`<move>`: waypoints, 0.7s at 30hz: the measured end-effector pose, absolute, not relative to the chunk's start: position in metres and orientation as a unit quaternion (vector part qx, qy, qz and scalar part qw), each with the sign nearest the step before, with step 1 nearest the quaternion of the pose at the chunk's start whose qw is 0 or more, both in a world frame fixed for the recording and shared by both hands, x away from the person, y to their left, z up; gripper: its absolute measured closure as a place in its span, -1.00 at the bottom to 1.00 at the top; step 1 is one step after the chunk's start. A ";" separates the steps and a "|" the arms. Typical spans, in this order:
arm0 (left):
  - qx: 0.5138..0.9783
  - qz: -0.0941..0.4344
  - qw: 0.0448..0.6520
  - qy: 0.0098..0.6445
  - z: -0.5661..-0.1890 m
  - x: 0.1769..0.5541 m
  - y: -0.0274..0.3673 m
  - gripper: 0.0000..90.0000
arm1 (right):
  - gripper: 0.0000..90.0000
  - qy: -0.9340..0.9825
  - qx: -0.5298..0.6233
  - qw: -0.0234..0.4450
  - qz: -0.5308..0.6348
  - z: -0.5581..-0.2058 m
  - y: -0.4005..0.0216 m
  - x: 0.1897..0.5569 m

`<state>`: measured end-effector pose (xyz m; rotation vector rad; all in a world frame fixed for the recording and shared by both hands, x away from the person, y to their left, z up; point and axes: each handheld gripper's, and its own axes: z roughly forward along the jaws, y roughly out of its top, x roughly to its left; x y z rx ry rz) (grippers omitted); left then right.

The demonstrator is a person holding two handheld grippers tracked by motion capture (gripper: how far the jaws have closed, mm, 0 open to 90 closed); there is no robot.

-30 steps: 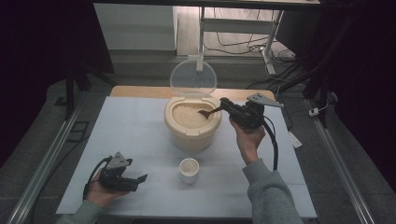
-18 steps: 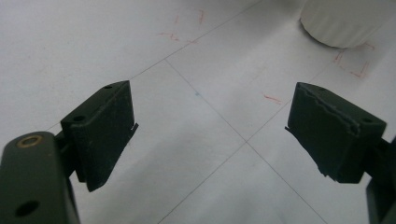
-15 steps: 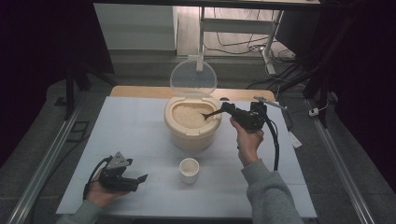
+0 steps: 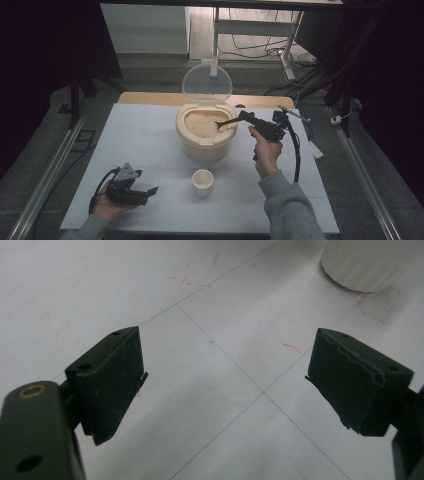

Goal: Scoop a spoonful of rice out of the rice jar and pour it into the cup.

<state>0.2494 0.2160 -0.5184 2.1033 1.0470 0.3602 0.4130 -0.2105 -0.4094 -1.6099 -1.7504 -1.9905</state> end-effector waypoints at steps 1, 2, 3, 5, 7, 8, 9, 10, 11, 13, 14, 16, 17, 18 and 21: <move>0.821 0.141 0.373 0.408 -0.518 0.249 0.216 -0.67 | 0.84 -0.560 -0.524 0.023 -0.642 -0.411 -0.211 0.413; 0.821 0.141 0.373 0.408 -0.518 0.249 0.216 -0.67 | 0.84 -0.557 -0.526 0.026 -0.642 -0.412 -0.212 0.414; 0.821 0.141 0.373 0.409 -0.518 0.249 0.216 -0.67 | 0.84 -0.553 -0.529 0.029 -0.642 -0.413 -0.213 0.414; 0.821 0.141 0.373 0.409 -0.519 0.250 0.216 -0.67 | 0.84 -0.548 -0.535 0.033 -0.643 -0.414 -0.214 0.414; 0.821 0.140 0.373 0.409 -0.519 0.250 0.216 -0.67 | 0.84 -0.542 -0.541 0.040 -0.641 -0.415 -0.215 0.415; 0.821 0.140 0.373 0.409 -0.518 0.250 0.216 -0.67 | 0.84 -0.538 -0.546 0.045 -0.641 -0.416 -0.216 0.416; 0.821 0.141 0.373 0.409 -0.518 0.250 0.216 -0.67 | 0.84 -0.534 -0.549 0.049 -0.641 -0.416 -0.216 0.416; 0.820 0.141 0.374 0.409 -0.518 0.250 0.216 -0.67 | 0.84 -0.529 -0.551 0.054 -0.643 -0.417 -0.218 0.417; 0.820 0.141 0.374 0.409 -0.519 0.250 0.216 -0.67 | 0.84 -0.524 -0.553 0.058 -0.645 -0.418 -0.219 0.417; 0.821 0.141 0.373 0.409 -0.519 0.250 0.216 -0.67 | 0.84 -0.521 -0.554 0.064 -0.647 -0.418 -0.221 0.417; 0.821 0.141 0.373 0.408 -0.519 0.250 0.216 -0.67 | 0.84 -0.519 -0.554 0.062 -0.648 -0.418 -0.222 0.417; 0.822 0.141 0.372 0.408 -0.519 0.250 0.216 -0.67 | 0.84 -0.516 -0.554 0.061 -0.650 -0.417 -0.223 0.416; 0.822 0.141 0.372 0.408 -0.519 0.250 0.216 -0.67 | 0.84 -0.514 -0.554 0.061 -0.652 -0.416 -0.224 0.416; 0.822 0.141 0.372 0.408 -0.519 0.250 0.216 -0.67 | 0.84 -0.510 -0.555 0.063 -0.654 -0.416 -0.225 0.416; 0.822 0.141 0.372 0.408 -0.519 0.250 0.216 -0.67 | 0.84 -0.504 -0.555 0.072 -0.658 -0.416 -0.227 0.416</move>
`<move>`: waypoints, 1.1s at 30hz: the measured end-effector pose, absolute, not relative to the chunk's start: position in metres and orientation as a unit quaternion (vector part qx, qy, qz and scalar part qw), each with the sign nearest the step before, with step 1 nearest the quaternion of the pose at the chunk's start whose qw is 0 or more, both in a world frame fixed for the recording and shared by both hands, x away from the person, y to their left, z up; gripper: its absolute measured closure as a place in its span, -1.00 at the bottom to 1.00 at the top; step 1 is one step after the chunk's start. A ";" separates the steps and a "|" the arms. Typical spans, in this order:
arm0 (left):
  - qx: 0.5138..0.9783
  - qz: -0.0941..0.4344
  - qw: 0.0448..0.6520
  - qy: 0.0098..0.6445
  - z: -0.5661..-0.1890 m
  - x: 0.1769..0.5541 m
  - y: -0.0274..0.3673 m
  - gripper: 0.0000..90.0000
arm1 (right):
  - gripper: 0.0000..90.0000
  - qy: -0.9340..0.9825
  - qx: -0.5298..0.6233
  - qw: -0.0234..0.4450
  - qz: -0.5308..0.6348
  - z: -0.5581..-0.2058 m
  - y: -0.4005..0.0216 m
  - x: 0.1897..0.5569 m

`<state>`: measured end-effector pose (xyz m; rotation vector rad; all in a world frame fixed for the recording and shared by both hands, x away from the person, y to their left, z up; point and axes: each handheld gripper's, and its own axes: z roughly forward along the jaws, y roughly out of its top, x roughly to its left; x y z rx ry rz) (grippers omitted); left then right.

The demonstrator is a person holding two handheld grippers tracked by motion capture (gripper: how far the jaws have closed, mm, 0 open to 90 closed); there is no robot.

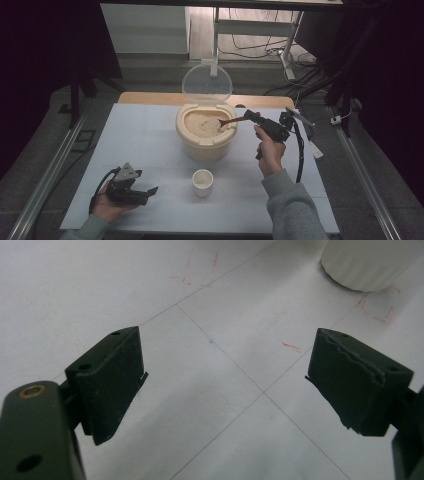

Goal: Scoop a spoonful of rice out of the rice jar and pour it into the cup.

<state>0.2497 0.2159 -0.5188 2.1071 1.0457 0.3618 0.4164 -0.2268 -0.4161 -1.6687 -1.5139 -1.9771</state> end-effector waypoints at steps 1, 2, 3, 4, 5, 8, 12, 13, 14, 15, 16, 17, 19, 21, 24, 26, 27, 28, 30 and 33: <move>0.822 0.141 0.372 0.408 -0.519 0.250 0.216 -0.67 | 0.84 -0.503 -0.555 0.075 -0.658 -0.417 -0.228 0.416; 0.822 0.141 0.372 0.408 -0.519 0.250 0.216 -0.67 | 0.84 -0.499 -0.557 0.078 -0.660 -0.417 -0.228 0.417; 0.822 0.142 0.372 0.408 -0.519 0.250 0.216 -0.67 | 0.84 -0.500 -0.556 0.082 -0.659 -0.418 -0.229 0.417; 0.822 0.142 0.372 0.407 -0.519 0.249 0.216 -0.67 | 0.84 -0.495 -0.559 0.084 -0.660 -0.418 -0.229 0.417; 0.822 0.142 0.372 0.407 -0.519 0.249 0.216 -0.67 | 0.84 -0.493 -0.561 0.088 -0.660 -0.419 -0.229 0.417; 0.822 0.142 0.372 0.408 -0.519 0.249 0.216 -0.67 | 0.84 -0.486 -0.563 0.092 -0.662 -0.420 -0.230 0.417; 0.822 0.142 0.372 0.408 -0.519 0.250 0.216 -0.67 | 0.84 -0.478 -0.564 0.096 -0.666 -0.420 -0.233 0.417; 0.822 0.142 0.372 0.407 -0.519 0.250 0.216 -0.67 | 0.84 -0.478 -0.564 0.095 -0.667 -0.420 -0.234 0.417; 0.822 0.142 0.372 0.408 -0.519 0.250 0.216 -0.67 | 0.84 -0.477 -0.563 0.095 -0.668 -0.419 -0.234 0.417; 0.822 0.142 0.372 0.407 -0.519 0.250 0.216 -0.67 | 0.84 -0.476 -0.564 0.097 -0.668 -0.419 -0.235 0.416; 0.822 0.142 0.371 0.407 -0.519 0.250 0.216 -0.67 | 0.84 -0.477 -0.563 0.098 -0.668 -0.419 -0.236 0.416; 0.822 0.142 0.371 0.407 -0.519 0.250 0.216 -0.67 | 0.84 -0.476 -0.563 0.096 -0.668 -0.418 -0.236 0.416; 0.823 0.143 0.371 0.407 -0.519 0.250 0.215 -0.67 | 0.84 -0.476 -0.561 0.096 -0.670 -0.418 -0.237 0.415; 0.823 0.143 0.370 0.407 -0.519 0.250 0.215 -0.67 | 0.84 -0.477 -0.558 0.098 -0.672 -0.417 -0.238 0.414; 0.823 0.143 0.369 0.407 -0.519 0.250 0.215 -0.67 | 0.84 -0.475 -0.557 0.100 -0.674 -0.416 -0.238 0.413; 0.824 0.143 0.369 0.407 -0.519 0.250 0.215 -0.67 | 0.84 -0.474 -0.558 0.099 -0.674 -0.415 -0.238 0.414; 0.823 0.143 0.369 0.407 -0.519 0.250 0.215 -0.67 | 0.84 -0.474 -0.558 0.099 -0.674 -0.416 -0.238 0.414; 0.823 0.143 0.369 0.406 -0.519 0.250 0.215 -0.67 | 0.84 -0.474 -0.558 0.099 -0.673 -0.416 -0.238 0.414; 0.823 0.143 0.370 0.407 -0.519 0.250 0.215 -0.67 | 0.84 -0.475 -0.558 0.100 -0.673 -0.416 -0.239 0.414; 0.823 0.143 0.370 0.406 -0.519 0.250 0.215 -0.67 | 0.84 -0.473 -0.557 0.104 -0.674 -0.415 -0.239 0.413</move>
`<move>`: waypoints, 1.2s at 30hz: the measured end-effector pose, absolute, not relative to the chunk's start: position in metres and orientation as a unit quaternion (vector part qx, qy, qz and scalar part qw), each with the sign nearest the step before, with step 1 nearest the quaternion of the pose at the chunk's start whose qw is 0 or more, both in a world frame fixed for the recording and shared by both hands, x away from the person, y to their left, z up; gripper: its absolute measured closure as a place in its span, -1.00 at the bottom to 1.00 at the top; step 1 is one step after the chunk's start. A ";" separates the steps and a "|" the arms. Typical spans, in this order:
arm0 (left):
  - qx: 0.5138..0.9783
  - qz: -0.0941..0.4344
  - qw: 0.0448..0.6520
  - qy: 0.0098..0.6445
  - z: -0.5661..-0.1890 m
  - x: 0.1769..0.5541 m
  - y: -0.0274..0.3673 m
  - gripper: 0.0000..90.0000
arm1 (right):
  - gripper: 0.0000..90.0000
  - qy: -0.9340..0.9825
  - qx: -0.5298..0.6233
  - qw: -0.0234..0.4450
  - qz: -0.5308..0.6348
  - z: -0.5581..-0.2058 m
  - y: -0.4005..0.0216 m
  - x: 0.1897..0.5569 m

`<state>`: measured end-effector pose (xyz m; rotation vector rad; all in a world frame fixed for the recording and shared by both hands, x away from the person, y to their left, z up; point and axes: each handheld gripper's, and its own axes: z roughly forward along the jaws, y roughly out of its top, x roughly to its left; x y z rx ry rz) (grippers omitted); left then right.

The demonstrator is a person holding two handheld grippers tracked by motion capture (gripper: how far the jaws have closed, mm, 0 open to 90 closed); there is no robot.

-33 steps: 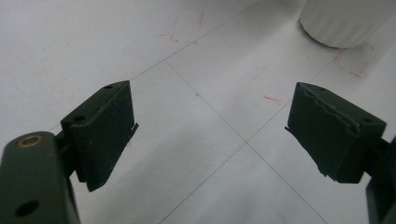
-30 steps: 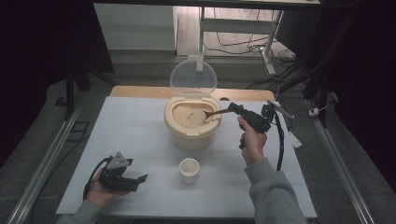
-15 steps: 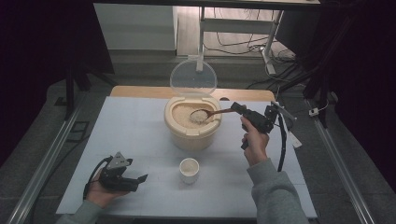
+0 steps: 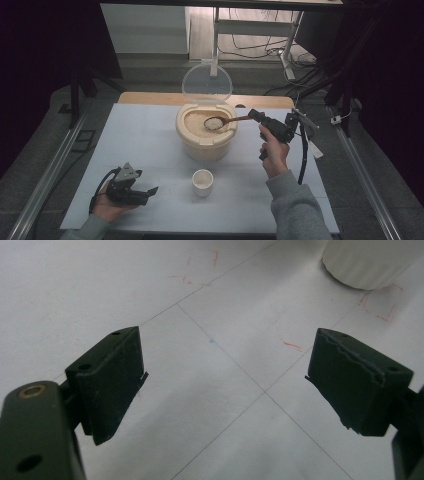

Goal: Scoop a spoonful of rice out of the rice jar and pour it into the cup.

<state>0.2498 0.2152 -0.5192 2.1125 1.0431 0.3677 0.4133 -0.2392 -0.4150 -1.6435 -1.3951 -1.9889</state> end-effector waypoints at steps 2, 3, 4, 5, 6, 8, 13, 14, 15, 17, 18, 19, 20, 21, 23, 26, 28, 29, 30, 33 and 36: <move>0.823 0.143 0.369 0.406 -0.519 0.250 0.215 -0.67 | 0.84 -0.472 -0.558 0.106 -0.674 -0.414 -0.239 0.413; 0.823 0.143 0.370 0.406 -0.519 0.250 0.215 -0.67 | 0.84 -0.472 -0.557 0.105 -0.675 -0.414 -0.240 0.413; 0.823 0.143 0.370 0.406 -0.519 0.250 0.215 -0.67 | 0.84 -0.472 -0.556 0.106 -0.676 -0.414 -0.240 0.413; 0.823 0.143 0.370 0.406 -0.519 0.250 0.215 -0.67 | 0.84 -0.473 -0.555 0.107 -0.676 -0.414 -0.241 0.413; 0.823 0.143 0.370 0.406 -0.519 0.250 0.215 -0.67 | 0.84 -0.473 -0.555 0.107 -0.676 -0.414 -0.241 0.412; 0.823 0.143 0.370 0.406 -0.519 0.250 0.215 -0.67 | 0.84 -0.473 -0.554 0.108 -0.676 -0.413 -0.241 0.412; 0.824 0.143 0.369 0.406 -0.519 0.250 0.215 -0.67 | 0.84 -0.478 -0.551 0.112 -0.675 -0.412 -0.242 0.410; 0.824 0.143 0.368 0.406 -0.519 0.250 0.215 -0.67 | 0.84 -0.479 -0.550 0.113 -0.675 -0.412 -0.242 0.410; 0.824 0.143 0.368 0.406 -0.519 0.250 0.215 -0.67 | 0.84 -0.478 -0.549 0.114 -0.676 -0.411 -0.242 0.409; 0.824 0.143 0.368 0.406 -0.519 0.250 0.215 -0.67 | 0.84 -0.480 -0.548 0.117 -0.676 -0.410 -0.243 0.408; 0.824 0.143 0.368 0.406 -0.519 0.250 0.215 -0.67 | 0.84 -0.481 -0.546 0.119 -0.676 -0.410 -0.243 0.407; 0.824 0.142 0.368 0.406 -0.519 0.250 0.215 -0.67 | 0.84 -0.482 -0.544 0.120 -0.676 -0.410 -0.243 0.406; 0.824 0.142 0.368 0.406 -0.520 0.250 0.215 -0.67 | 0.84 -0.480 -0.545 0.121 -0.676 -0.409 -0.243 0.405; 0.824 0.143 0.368 0.406 -0.520 0.250 0.215 -0.67 | 0.84 -0.481 -0.545 0.124 -0.676 -0.409 -0.244 0.404; 0.824 0.143 0.368 0.406 -0.519 0.250 0.215 -0.67 | 0.84 -0.482 -0.543 0.125 -0.677 -0.409 -0.245 0.402; 0.824 0.143 0.368 0.406 -0.520 0.250 0.215 -0.67 | 0.84 -0.481 -0.541 0.134 -0.676 -0.409 -0.246 0.399; 0.824 0.142 0.368 0.406 -0.520 0.250 0.215 -0.67 | 0.84 -0.484 -0.539 0.137 -0.676 -0.409 -0.246 0.396; 0.824 0.142 0.368 0.406 -0.520 0.250 0.215 -0.67 | 0.84 -0.485 -0.538 0.140 -0.675 -0.410 -0.246 0.395; 0.824 0.143 0.368 0.406 -0.520 0.250 0.215 -0.67 | 0.84 -0.484 -0.537 0.143 -0.675 -0.411 -0.246 0.394; 0.824 0.143 0.368 0.407 -0.519 0.250 0.215 -0.67 | 0.84 -0.487 -0.536 0.154 -0.672 -0.414 -0.246 0.391; 0.824 0.143 0.368 0.407 -0.519 0.250 0.215 -0.67 | 0.84 -0.494 -0.532 0.159 -0.669 -0.416 -0.246 0.387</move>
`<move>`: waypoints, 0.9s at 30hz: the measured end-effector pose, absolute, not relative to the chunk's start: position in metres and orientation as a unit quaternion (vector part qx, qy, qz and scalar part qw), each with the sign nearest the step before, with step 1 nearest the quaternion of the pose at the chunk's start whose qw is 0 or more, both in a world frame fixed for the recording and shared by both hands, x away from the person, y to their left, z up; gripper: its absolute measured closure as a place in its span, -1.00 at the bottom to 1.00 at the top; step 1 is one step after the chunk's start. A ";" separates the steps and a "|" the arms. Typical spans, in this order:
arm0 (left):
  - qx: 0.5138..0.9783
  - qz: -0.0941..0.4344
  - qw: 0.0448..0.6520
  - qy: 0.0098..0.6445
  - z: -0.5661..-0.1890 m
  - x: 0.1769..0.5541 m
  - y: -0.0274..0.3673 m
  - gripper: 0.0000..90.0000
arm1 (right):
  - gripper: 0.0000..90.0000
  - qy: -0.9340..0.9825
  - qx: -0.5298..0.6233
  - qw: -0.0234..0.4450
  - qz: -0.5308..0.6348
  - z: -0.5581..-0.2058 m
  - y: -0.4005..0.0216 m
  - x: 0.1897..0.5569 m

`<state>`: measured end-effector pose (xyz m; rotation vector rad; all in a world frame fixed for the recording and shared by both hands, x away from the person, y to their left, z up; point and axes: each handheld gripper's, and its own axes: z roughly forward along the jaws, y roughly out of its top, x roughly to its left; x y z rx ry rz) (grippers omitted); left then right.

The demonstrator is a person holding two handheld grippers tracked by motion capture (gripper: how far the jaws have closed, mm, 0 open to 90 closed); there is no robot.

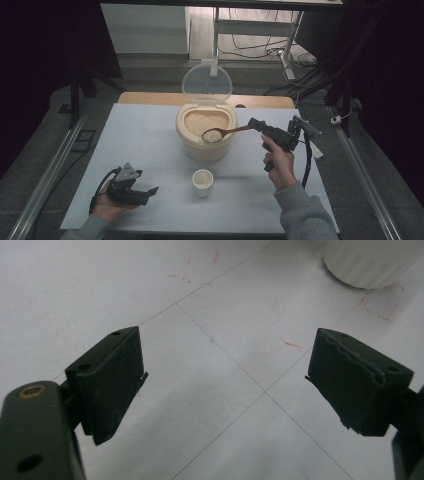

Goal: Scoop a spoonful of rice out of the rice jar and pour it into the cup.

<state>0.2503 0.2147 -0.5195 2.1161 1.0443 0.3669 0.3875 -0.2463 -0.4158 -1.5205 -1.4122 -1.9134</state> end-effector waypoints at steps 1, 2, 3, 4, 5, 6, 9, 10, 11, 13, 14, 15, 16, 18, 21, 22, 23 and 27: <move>0.824 0.143 0.368 0.407 -0.519 0.250 0.215 -0.67 | 0.84 -0.493 -0.532 0.161 -0.669 -0.416 -0.246 0.387; 0.824 0.143 0.368 0.407 -0.519 0.250 0.215 -0.67 | 0.84 -0.496 -0.531 0.162 -0.668 -0.417 -0.247 0.386; 0.824 0.143 0.368 0.407 -0.519 0.250 0.215 -0.67 | 0.84 -0.498 -0.530 0.164 -0.667 -0.417 -0.247 0.385; 0.824 0.143 0.368 0.407 -0.519 0.250 0.215 -0.67 | 0.84 -0.500 -0.529 0.165 -0.665 -0.418 -0.247 0.384; 0.824 0.143 0.367 0.407 -0.519 0.250 0.215 -0.67 | 0.84 -0.503 -0.528 0.167 -0.664 -0.418 -0.247 0.383; 0.824 0.143 0.367 0.407 -0.519 0.250 0.215 -0.67 | 0.84 -0.503 -0.528 0.168 -0.663 -0.419 -0.247 0.382; 0.824 0.143 0.367 0.407 -0.520 0.250 0.215 -0.67 | 0.84 -0.508 -0.526 0.171 -0.661 -0.421 -0.247 0.379; 0.825 0.143 0.367 0.407 -0.520 0.250 0.215 -0.67 | 0.84 -0.511 -0.524 0.172 -0.659 -0.422 -0.248 0.378; 0.824 0.143 0.367 0.407 -0.520 0.250 0.215 -0.67 | 0.84 -0.512 -0.525 0.172 -0.658 -0.422 -0.247 0.378; 0.824 0.143 0.367 0.407 -0.519 0.250 0.215 -0.67 | 0.84 -0.516 -0.524 0.173 -0.656 -0.424 -0.247 0.376; 0.824 0.143 0.367 0.407 -0.519 0.250 0.215 -0.67 | 0.84 -0.518 -0.523 0.173 -0.654 -0.425 -0.247 0.375; 0.824 0.144 0.367 0.407 -0.519 0.250 0.215 -0.67 | 0.84 -0.520 -0.523 0.173 -0.653 -0.425 -0.246 0.374; 0.824 0.143 0.367 0.407 -0.519 0.250 0.215 -0.67 | 0.84 -0.523 -0.522 0.172 -0.652 -0.426 -0.246 0.373; 0.824 0.143 0.367 0.407 -0.519 0.250 0.215 -0.67 | 0.84 -0.528 -0.520 0.174 -0.648 -0.428 -0.246 0.371; 0.825 0.143 0.366 0.406 -0.520 0.250 0.214 -0.67 | 0.84 -0.536 -0.519 0.178 -0.642 -0.431 -0.245 0.368; 0.825 0.143 0.366 0.406 -0.520 0.250 0.214 -0.67 | 0.84 -0.538 -0.519 0.178 -0.639 -0.432 -0.244 0.367; 0.825 0.143 0.366 0.406 -0.520 0.250 0.214 -0.67 | 0.84 -0.540 -0.520 0.178 -0.637 -0.433 -0.243 0.367; 0.824 0.144 0.367 0.407 -0.519 0.250 0.214 -0.67 | 0.84 -0.550 -0.518 0.185 -0.629 -0.438 -0.239 0.364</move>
